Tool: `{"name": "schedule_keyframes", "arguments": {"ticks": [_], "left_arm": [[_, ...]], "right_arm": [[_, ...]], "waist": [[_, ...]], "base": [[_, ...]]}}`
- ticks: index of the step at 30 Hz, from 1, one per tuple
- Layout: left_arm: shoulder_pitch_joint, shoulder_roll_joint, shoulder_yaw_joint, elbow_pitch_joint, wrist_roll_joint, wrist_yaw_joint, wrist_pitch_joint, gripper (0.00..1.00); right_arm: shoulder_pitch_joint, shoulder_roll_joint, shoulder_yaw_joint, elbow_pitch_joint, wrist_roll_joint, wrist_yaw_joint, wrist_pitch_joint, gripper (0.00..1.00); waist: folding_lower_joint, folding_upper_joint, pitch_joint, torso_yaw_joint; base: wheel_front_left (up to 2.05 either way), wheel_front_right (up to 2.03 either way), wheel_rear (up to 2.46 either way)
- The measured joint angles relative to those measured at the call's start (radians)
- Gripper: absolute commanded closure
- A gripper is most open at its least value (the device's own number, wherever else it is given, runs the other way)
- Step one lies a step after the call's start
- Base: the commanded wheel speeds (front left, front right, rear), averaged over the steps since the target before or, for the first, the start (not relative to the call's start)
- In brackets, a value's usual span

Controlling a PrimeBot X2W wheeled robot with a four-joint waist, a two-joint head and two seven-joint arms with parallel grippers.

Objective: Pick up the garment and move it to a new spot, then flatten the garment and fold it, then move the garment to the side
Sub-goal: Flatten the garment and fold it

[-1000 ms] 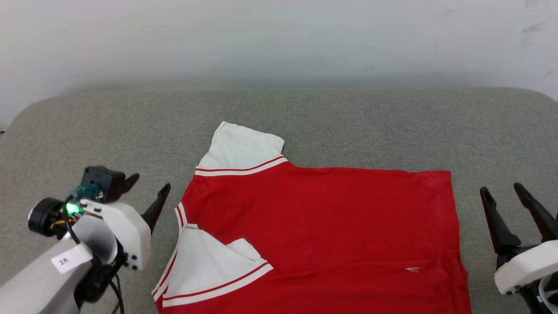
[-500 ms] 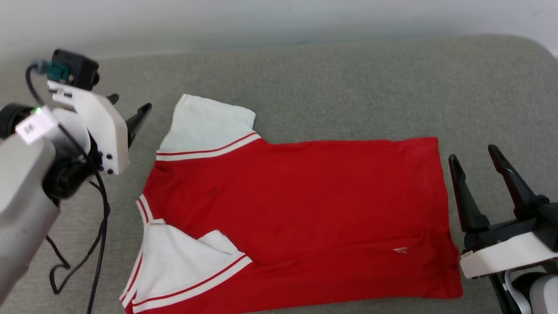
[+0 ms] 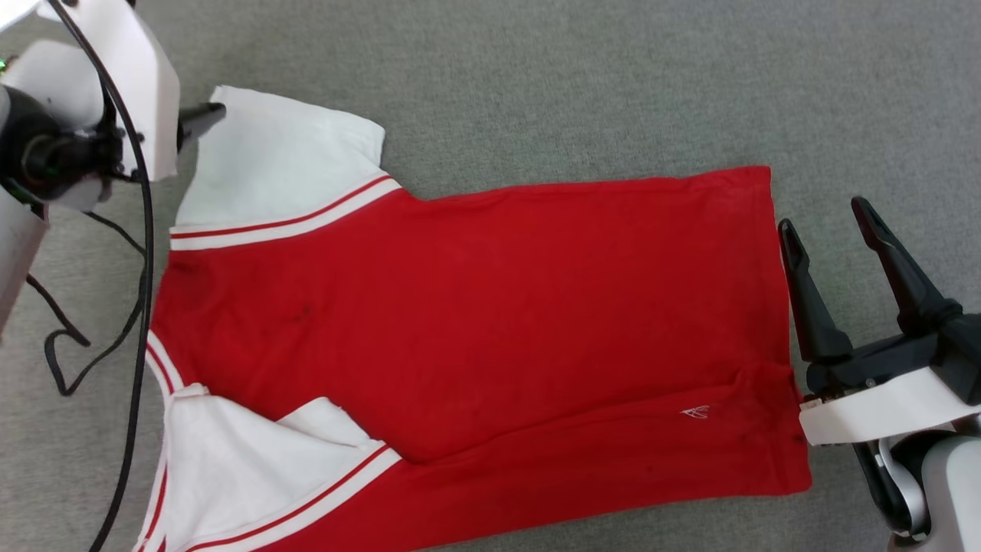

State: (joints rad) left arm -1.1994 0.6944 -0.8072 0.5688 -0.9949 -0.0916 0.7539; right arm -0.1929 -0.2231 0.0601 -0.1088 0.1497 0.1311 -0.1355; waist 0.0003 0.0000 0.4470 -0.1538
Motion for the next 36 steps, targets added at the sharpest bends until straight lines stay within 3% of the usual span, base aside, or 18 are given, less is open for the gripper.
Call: {"name": "schedule_keyframes", "arguments": {"ticks": [14, 15, 16, 17, 27, 31, 36], "left_arm": [[-0.039, -0.012, -0.081, 0.089, 0.038, -0.025, 0.067, 0.0], [-0.037, -0.01, -0.083, 0.089, 0.034, -0.027, 0.064, 0.37], [-0.034, -0.01, -0.083, 0.09, 0.028, -0.029, 0.061, 0.82], [-0.032, -0.009, -0.084, 0.091, 0.022, -0.03, 0.058, 1.0], [-0.029, -0.015, -0.116, 0.078, 0.063, -0.036, -0.075, 1.0], [-0.03, -0.034, -0.149, 0.021, 0.082, -0.037, -0.169, 1.0], [-0.001, -0.044, -0.183, -0.021, 0.088, -0.037, -0.254, 1.0]], "right_arm": [[-0.035, 0.001, 0.023, 0.056, -0.002, 0.0, -0.033, 0.0], [-0.037, 0.001, 0.022, 0.058, -0.002, 0.0, -0.035, 0.0], [-0.039, 0.001, 0.022, 0.06, -0.002, 0.0, -0.036, 0.0], [-0.042, 0.001, 0.022, 0.063, -0.002, 0.0, -0.036, 0.0], [-0.067, -0.026, 0.01, 0.071, 0.009, 0.0, -0.027, 0.0], [-0.111, -0.12, -0.002, 0.046, 0.054, 0.0, 0.088, 0.0], [-0.185, -0.247, 0.056, 0.045, 0.175, 0.0, 0.336, 0.0]], "waist": [[-0.0001, 0.0, 0.074, -0.035], [-0.0002, 0.0, 0.073, -0.035], [-0.0002, 0.0, 0.072, -0.035], [-0.0002, 0.0, 0.071, -0.034], [-0.0002, 0.0, 0.039, -0.013], [-0.0003, 0.0, -0.003, 0.015], [-0.0003, 0.0, -0.041, 0.056]], "base": [[0.0, 0.0, 0.0], [0.0, 0.0, 0.0], [0.0, 0.0, 0.0], [0.0, 0.0, 0.0], [0.0, 0.0, 0.0], [0.0, 0.0, 0.0], [0.0, 0.0, 0.0]]}}
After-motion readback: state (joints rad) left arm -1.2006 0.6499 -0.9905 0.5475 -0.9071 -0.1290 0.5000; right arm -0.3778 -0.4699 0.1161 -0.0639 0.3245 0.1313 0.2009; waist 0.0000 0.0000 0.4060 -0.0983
